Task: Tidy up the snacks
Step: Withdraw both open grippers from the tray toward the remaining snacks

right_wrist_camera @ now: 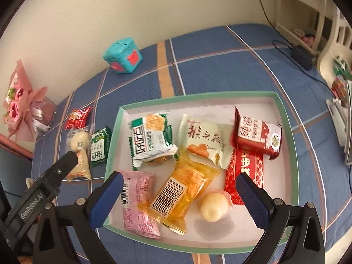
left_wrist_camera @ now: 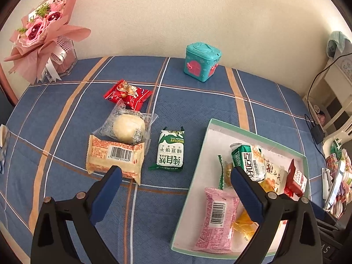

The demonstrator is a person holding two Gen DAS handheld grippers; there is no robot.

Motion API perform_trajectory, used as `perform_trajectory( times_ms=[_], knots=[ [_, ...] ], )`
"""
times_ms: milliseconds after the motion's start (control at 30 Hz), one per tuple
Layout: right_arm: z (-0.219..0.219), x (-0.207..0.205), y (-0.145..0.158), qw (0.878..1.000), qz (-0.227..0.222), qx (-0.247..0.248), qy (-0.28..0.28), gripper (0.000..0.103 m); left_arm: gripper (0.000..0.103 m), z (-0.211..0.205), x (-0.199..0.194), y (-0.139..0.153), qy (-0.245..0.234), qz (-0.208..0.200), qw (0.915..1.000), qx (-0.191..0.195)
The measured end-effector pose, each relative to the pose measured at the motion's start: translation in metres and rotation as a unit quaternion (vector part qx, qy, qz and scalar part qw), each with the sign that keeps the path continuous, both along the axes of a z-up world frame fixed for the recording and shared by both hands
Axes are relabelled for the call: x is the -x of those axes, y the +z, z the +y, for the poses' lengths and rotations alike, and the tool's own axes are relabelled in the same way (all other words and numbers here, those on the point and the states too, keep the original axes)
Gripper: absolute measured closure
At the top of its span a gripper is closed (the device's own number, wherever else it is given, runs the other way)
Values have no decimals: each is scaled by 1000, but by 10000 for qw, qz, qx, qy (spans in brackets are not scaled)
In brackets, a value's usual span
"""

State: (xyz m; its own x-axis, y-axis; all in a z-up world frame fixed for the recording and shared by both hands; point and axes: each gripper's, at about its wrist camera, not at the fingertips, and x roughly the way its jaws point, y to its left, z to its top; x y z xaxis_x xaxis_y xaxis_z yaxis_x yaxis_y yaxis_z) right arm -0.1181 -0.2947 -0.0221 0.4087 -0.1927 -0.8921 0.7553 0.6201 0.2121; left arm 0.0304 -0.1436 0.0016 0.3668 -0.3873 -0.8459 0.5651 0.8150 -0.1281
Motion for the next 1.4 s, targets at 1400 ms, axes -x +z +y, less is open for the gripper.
perform_trajectory(
  times_ms=[1400],
  knots=[
    [82,-136,-13,9909,-269,102,1317,3,4,102,-109,-21,1533,852,9831,531]
  ],
)
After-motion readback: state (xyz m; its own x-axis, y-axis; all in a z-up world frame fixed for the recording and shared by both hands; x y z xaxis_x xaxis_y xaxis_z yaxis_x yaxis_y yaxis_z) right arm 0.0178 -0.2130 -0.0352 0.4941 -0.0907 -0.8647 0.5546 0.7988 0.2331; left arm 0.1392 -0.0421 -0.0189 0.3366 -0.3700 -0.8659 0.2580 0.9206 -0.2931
